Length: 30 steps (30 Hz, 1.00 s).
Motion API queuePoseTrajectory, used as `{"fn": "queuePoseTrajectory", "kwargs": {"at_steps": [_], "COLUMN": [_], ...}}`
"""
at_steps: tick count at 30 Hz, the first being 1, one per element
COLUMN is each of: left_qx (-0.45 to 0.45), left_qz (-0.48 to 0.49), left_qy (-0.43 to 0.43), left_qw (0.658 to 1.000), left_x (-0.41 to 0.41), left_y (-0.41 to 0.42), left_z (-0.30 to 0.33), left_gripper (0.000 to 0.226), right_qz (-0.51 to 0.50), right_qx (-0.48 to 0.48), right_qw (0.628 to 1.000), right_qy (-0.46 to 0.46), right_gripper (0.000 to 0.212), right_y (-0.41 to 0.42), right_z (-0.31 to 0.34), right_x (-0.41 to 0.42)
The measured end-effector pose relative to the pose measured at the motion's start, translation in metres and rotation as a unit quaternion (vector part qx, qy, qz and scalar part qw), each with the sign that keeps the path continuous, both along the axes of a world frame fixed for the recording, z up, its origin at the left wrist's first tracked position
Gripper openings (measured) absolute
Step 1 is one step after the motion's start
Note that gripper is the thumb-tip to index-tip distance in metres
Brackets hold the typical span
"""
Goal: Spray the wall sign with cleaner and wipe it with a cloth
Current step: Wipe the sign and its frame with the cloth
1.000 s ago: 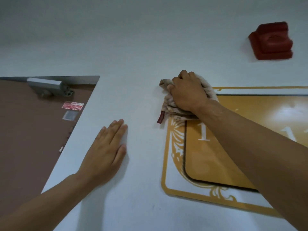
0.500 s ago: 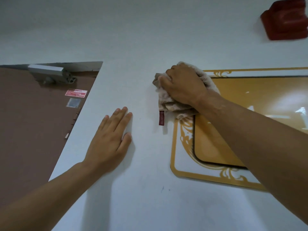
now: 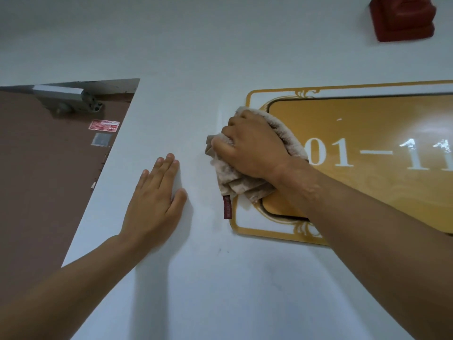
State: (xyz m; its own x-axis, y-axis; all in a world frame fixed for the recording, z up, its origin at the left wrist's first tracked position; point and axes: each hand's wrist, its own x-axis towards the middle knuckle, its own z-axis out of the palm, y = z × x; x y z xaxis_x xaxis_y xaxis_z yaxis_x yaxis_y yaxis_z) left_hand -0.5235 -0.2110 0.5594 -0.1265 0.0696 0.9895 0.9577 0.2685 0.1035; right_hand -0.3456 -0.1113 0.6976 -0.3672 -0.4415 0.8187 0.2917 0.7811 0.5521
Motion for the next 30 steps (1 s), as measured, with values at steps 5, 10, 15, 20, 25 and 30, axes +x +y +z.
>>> {"fn": "queuePoseTrajectory", "kwargs": {"at_steps": [5, 10, 15, 20, 25, 30], "left_qx": [-0.023, -0.068, -0.105, -0.127, -0.135, -0.152], "left_qz": [0.009, 0.027, 0.036, 0.031, 0.030, 0.036], "left_qy": [-0.026, -0.047, -0.072, -0.099, -0.118, -0.128], "left_qw": [0.999, 0.996, 0.991, 0.986, 0.983, 0.979], "left_x": [0.005, 0.010, 0.017, 0.023, 0.027, 0.031], "left_y": [-0.005, -0.014, -0.020, -0.023, -0.021, -0.021], "left_z": [-0.005, -0.016, -0.024, -0.028, -0.028, -0.026], "left_gripper": [0.072, 0.075, 0.078, 0.077, 0.065, 0.076], "right_qz": [0.019, -0.003, -0.021, -0.033, -0.038, -0.004], "right_qx": [0.008, 0.041, 0.061, 0.085, 0.107, 0.099], "right_qw": [1.000, 0.998, 0.994, 0.992, 0.984, 0.987], "right_qy": [-0.017, -0.039, -0.084, -0.093, -0.140, -0.128], "right_gripper": [0.039, 0.037, 0.034, 0.027, 0.021, 0.039], "right_y": [0.002, 0.005, 0.006, 0.006, 0.006, 0.012], "right_z": [-0.029, -0.060, -0.085, -0.099, -0.113, -0.129], "right_x": [0.004, 0.008, 0.016, 0.019, 0.022, 0.026]}}
